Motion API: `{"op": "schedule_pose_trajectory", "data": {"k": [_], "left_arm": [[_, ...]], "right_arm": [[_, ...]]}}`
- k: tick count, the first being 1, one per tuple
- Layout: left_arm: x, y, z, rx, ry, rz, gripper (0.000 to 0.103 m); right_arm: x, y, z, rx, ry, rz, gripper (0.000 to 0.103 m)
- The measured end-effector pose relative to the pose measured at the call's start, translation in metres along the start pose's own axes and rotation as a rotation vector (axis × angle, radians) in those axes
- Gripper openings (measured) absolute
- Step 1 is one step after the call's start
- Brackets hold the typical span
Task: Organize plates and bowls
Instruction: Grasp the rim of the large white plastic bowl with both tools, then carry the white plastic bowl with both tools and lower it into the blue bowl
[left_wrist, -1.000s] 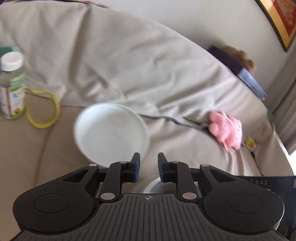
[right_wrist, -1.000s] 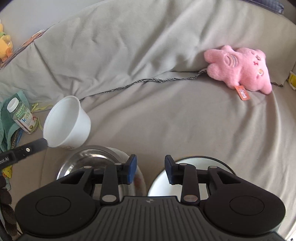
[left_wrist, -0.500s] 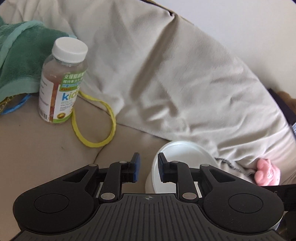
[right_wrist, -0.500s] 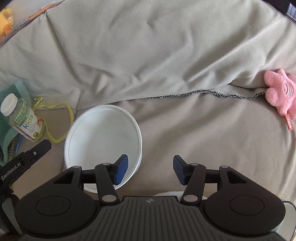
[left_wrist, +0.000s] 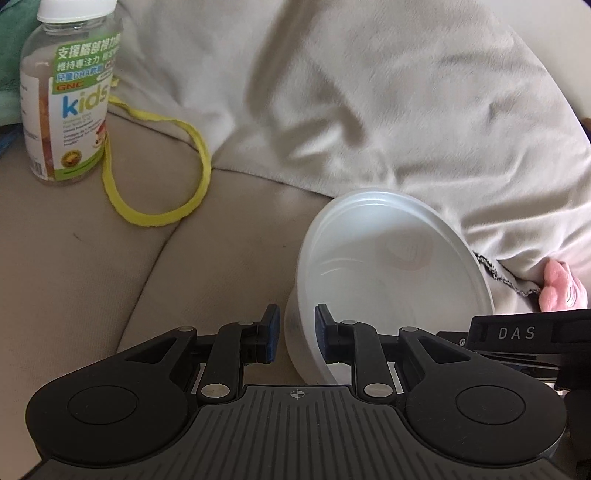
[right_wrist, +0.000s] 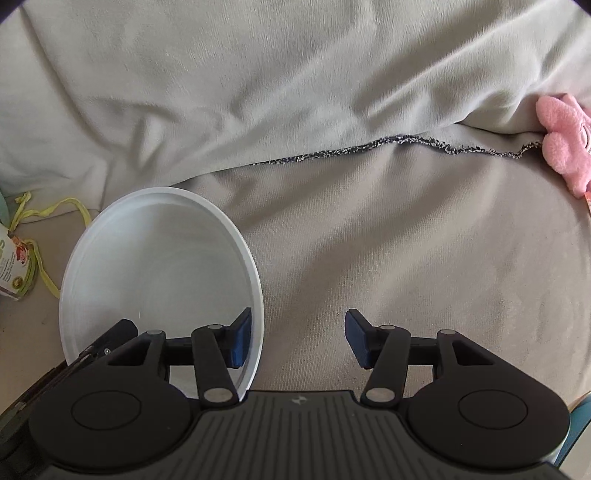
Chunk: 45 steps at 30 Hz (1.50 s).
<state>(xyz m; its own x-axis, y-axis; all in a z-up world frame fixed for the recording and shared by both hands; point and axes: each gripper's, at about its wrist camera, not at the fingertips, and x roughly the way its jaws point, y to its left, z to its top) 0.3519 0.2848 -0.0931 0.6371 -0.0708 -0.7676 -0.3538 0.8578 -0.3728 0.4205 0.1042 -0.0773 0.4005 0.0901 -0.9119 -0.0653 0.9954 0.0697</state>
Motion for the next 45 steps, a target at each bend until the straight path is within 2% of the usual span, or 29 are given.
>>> {"op": "schedule_pose_trajectory", "data": {"k": [2, 4, 7, 10, 13, 19, 23, 26, 28, 34, 38, 41, 43, 45], "left_arm": [[-0.002, -0.002, 0.0, 0.009, 0.006, -0.024, 0.023], [-0.01, -0.009, 0.001, 0.037, 0.001, -0.034, 0.026], [-0.027, -0.023, 0.004, 0.068, -0.015, 0.003, 0.025], [-0.049, -0.035, 0.005, 0.096, -0.027, -0.004, 0.025], [-0.08, -0.05, 0.005, 0.147, -0.051, -0.033, 0.025], [-0.144, -0.091, -0.011, 0.317, -0.121, -0.113, 0.027], [-0.152, -0.115, -0.031, 0.383, 0.001, -0.214, 0.03], [-0.145, -0.137, -0.056, 0.455, 0.118, -0.278, 0.03], [-0.14, -0.153, -0.072, 0.501, 0.168, -0.305, 0.03], [-0.13, -0.216, -0.119, 0.609, 0.201, -0.332, 0.031], [-0.111, -0.252, -0.15, 0.722, 0.165, -0.299, 0.03], [-0.092, -0.272, -0.182, 0.837, 0.148, -0.185, 0.025], [-0.089, -0.282, -0.199, 0.919, 0.064, -0.113, 0.025], [-0.09, -0.29, -0.211, 0.99, 0.02, -0.065, 0.025]], "right_arm": [[0.004, 0.001, -0.001, -0.02, 0.014, 0.025, 0.031], [0.001, 0.004, -0.004, -0.055, 0.023, 0.056, 0.022], [-0.013, 0.007, -0.009, -0.082, 0.007, 0.07, 0.022], [-0.042, 0.006, -0.016, -0.105, -0.038, 0.076, 0.022], [-0.079, -0.003, -0.026, -0.122, -0.075, 0.109, 0.022], [-0.151, -0.038, -0.061, -0.147, -0.12, 0.148, 0.023], [-0.185, -0.072, -0.087, -0.141, -0.155, 0.127, 0.026], [-0.197, -0.105, -0.106, -0.114, -0.142, 0.113, 0.026], [-0.198, -0.128, -0.119, -0.09, -0.124, 0.095, 0.026], [-0.197, -0.206, -0.145, 0.018, -0.121, 0.068, 0.026], [-0.187, -0.252, -0.151, 0.084, -0.14, 0.061, 0.026], [-0.161, -0.275, -0.155, 0.131, -0.104, 0.05, 0.026], [-0.144, -0.282, -0.158, 0.137, -0.085, 0.036, 0.026], [-0.133, -0.283, -0.161, 0.122, -0.074, 0.025, 0.027]]}}
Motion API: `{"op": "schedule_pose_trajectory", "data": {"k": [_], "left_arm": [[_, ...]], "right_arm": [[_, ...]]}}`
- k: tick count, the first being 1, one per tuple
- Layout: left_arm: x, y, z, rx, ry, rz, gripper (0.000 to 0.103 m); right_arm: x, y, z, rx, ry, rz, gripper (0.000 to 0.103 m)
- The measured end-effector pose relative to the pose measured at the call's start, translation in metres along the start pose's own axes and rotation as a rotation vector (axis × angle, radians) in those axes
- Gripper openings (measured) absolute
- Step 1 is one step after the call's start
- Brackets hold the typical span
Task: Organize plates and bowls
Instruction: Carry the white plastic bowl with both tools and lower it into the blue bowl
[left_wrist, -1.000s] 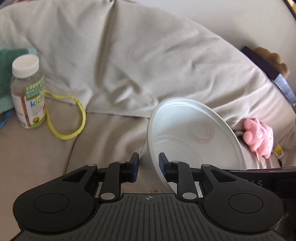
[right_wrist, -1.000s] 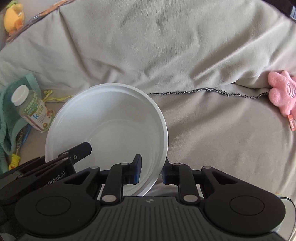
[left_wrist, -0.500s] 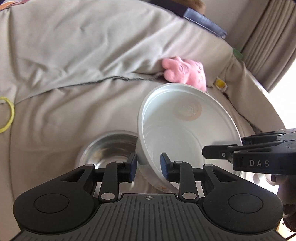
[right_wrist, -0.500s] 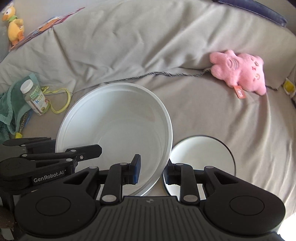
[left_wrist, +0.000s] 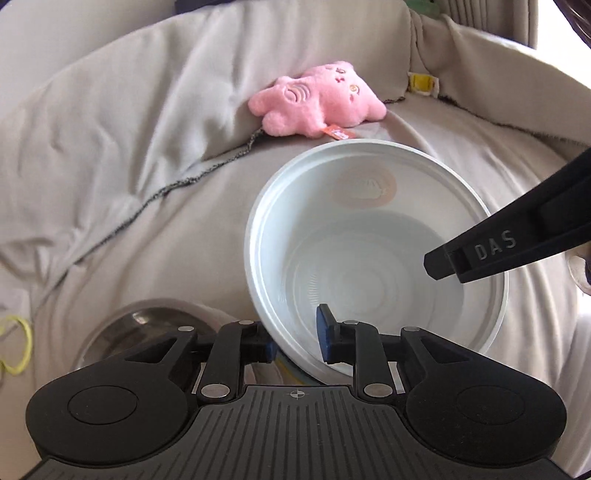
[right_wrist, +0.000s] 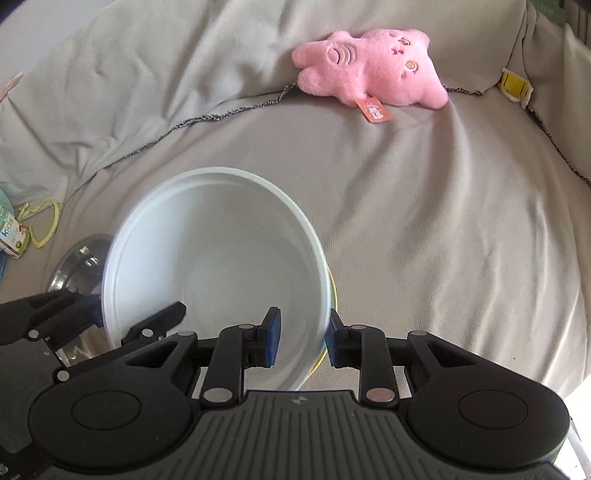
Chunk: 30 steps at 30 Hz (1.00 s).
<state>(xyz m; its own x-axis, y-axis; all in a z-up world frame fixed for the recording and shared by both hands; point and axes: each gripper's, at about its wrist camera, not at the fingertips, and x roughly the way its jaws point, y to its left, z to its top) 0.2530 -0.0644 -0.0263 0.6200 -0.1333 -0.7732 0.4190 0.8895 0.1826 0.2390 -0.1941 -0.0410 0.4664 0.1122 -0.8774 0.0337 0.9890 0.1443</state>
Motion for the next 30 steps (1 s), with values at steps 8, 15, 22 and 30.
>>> {"op": "schedule_pose_trajectory", "data": {"k": [8, 15, 22, 30], "left_arm": [[0.001, 0.006, 0.004, -0.022, 0.006, -0.021, 0.026], [-0.002, 0.013, 0.004, -0.049, 0.023, -0.064, 0.026], [-0.015, 0.055, 0.006, -0.213, 0.015, -0.211, 0.025], [-0.003, 0.06, 0.0, -0.246, 0.057, -0.282, 0.023]], "right_arm": [[0.012, -0.005, -0.001, -0.003, 0.003, 0.008, 0.027], [0.007, -0.005, -0.001, -0.011, 0.0, 0.005, 0.027], [-0.014, -0.008, 0.006, -0.001, -0.043, 0.024, 0.027], [-0.015, -0.011, 0.005, 0.025, -0.063, 0.023, 0.027]]}}
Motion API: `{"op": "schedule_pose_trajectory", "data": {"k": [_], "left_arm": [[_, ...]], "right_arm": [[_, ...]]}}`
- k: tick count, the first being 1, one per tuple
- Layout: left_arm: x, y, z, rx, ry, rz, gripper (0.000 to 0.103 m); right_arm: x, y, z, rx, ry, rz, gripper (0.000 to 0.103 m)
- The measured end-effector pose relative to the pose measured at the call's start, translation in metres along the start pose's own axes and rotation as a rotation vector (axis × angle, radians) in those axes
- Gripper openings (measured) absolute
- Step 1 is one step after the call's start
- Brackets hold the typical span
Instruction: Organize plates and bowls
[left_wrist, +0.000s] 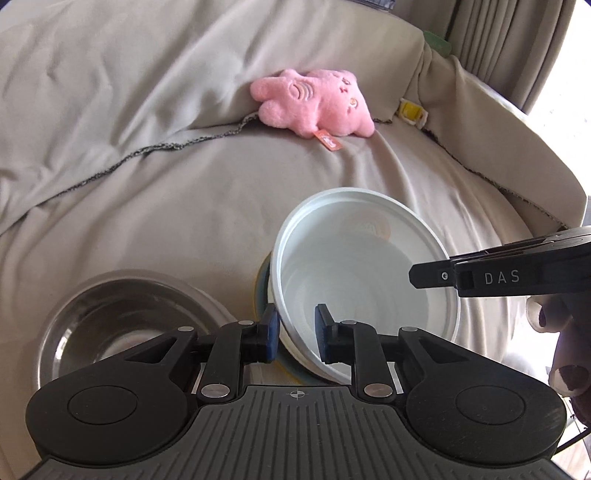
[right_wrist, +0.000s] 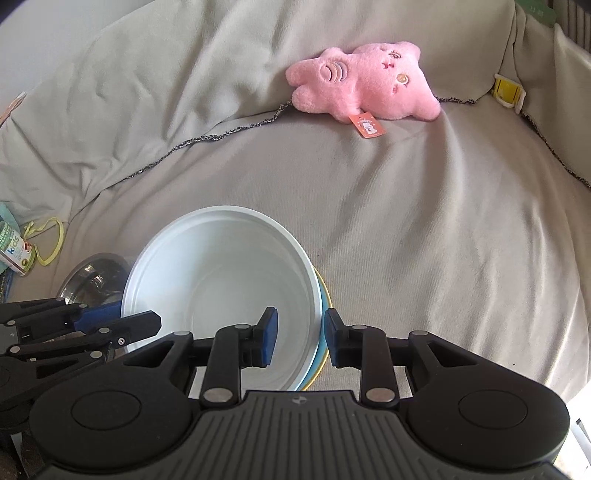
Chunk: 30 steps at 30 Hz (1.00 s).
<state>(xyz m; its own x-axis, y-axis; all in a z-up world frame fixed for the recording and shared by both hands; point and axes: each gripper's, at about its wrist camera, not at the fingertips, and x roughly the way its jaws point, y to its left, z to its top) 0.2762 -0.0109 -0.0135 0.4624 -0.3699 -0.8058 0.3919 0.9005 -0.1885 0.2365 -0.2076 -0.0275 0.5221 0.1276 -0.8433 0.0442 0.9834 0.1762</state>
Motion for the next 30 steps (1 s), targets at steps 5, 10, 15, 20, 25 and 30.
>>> {"op": "schedule_pose_trajectory", "data": {"k": [5, 10, 15, 20, 25, 30], "left_arm": [[-0.012, 0.024, -0.011, -0.045, -0.003, -0.024, 0.022], [-0.063, 0.081, -0.03, -0.184, -0.122, -0.015, 0.021], [-0.1, 0.138, -0.052, -0.38, -0.231, 0.014, 0.021], [-0.09, 0.156, -0.066, -0.406, -0.181, 0.206, 0.022], [-0.066, 0.169, -0.083, -0.446, -0.119, 0.244, 0.029], [-0.048, 0.174, -0.094, -0.468, -0.088, 0.214, 0.037]], "right_arm": [[-0.001, 0.005, -0.011, -0.033, -0.017, -0.018, 0.027], [-0.045, 0.024, -0.039, -0.144, -0.22, -0.11, 0.039], [-0.064, 0.049, -0.065, -0.202, -0.267, 0.007, 0.049], [-0.043, 0.081, -0.099, -0.123, -0.186, 0.146, 0.049], [-0.007, 0.102, -0.125, 0.043, -0.082, 0.255, 0.049], [0.03, 0.12, -0.131, 0.143, -0.052, 0.242, 0.049]]}}
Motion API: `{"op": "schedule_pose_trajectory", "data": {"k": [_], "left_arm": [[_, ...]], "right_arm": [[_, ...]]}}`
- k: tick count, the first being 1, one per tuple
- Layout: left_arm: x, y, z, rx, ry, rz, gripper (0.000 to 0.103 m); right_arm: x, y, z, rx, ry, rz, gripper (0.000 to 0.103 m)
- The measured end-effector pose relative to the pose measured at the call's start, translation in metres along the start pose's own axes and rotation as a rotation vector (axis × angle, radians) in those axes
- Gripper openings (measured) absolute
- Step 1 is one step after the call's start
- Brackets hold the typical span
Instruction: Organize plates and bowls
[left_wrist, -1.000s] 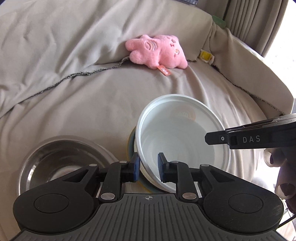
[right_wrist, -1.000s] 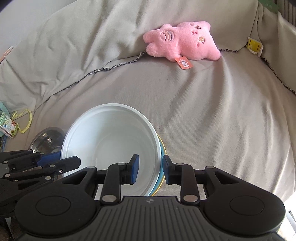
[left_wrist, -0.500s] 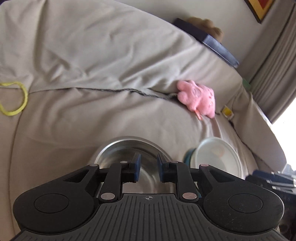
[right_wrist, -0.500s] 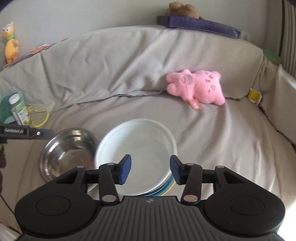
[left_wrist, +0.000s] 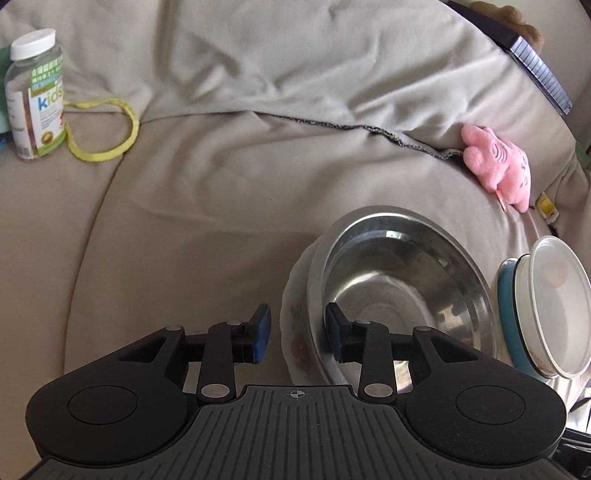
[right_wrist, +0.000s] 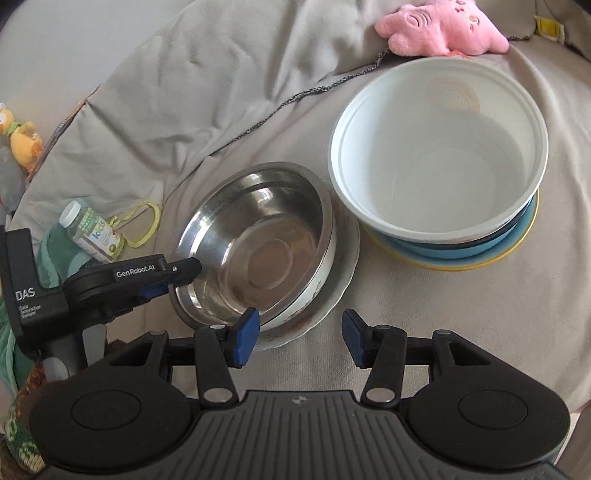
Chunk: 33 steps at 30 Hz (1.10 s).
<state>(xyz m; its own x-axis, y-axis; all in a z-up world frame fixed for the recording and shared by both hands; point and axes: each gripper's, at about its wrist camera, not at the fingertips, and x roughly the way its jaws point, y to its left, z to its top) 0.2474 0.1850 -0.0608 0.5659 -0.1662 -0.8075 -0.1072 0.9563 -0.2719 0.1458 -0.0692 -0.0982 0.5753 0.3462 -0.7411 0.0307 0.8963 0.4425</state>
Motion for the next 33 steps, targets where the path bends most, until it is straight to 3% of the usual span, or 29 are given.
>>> {"op": "schedule_pose_trajectory", "data": {"k": [4, 13, 25, 33], "left_arm": [[0.01, 0.0, -0.006, -0.018, 0.012, 0.001, 0.04], [0.028, -0.001, -0.013, -0.06, 0.069, -0.036, 0.04], [0.032, 0.008, 0.002, -0.087, 0.065, -0.034, 0.038], [0.034, 0.016, 0.007, -0.104, 0.041, -0.021, 0.038]], "right_arm": [[0.019, -0.003, -0.001, 0.08, -0.029, -0.018, 0.055], [0.054, -0.005, 0.005, 0.11, 0.024, 0.0, 0.06], [0.066, 0.015, 0.006, 0.037, 0.011, -0.036, 0.061], [0.073, 0.016, 0.013, 0.01, 0.047, 0.022, 0.061]]}}
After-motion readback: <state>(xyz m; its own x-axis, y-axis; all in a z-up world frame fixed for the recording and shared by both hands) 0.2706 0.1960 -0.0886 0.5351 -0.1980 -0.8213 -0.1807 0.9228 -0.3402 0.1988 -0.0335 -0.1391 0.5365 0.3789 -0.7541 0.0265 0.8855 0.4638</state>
